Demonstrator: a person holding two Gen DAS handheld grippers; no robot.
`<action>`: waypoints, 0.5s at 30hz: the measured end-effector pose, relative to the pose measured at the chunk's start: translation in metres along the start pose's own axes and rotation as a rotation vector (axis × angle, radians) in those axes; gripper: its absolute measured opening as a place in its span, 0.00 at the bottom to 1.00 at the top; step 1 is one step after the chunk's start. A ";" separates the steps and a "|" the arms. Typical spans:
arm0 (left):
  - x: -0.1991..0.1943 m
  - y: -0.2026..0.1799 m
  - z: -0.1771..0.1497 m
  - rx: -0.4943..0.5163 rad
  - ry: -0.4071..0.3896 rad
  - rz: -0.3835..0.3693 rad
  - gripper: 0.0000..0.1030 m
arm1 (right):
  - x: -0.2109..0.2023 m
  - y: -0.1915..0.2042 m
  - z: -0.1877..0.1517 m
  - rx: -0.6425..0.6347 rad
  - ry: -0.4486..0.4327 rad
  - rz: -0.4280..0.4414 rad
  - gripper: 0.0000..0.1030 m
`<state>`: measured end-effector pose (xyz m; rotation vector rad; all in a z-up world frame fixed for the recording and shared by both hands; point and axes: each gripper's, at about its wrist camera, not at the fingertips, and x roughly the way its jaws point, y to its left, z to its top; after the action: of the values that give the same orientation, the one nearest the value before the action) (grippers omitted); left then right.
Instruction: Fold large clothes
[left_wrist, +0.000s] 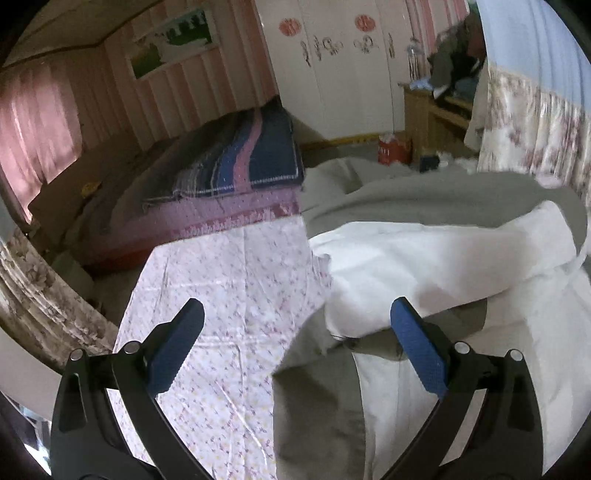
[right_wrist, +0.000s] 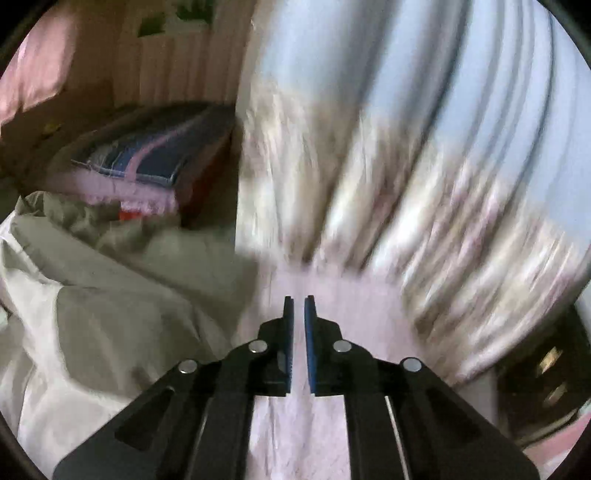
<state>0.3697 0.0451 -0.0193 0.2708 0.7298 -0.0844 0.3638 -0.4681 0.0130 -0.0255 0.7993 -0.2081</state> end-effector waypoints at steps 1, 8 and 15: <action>0.002 -0.002 -0.001 0.010 0.008 0.005 0.97 | 0.002 -0.007 -0.010 0.025 0.011 0.013 0.11; 0.004 -0.006 0.014 -0.009 0.002 -0.039 0.97 | 0.000 0.004 -0.032 0.107 -0.012 0.195 0.49; 0.045 -0.015 0.026 -0.079 0.096 -0.168 0.97 | 0.037 0.039 -0.035 0.210 0.098 0.328 0.54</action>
<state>0.4172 0.0241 -0.0344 0.1383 0.8487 -0.2025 0.3709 -0.4354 -0.0412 0.3139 0.8633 0.0193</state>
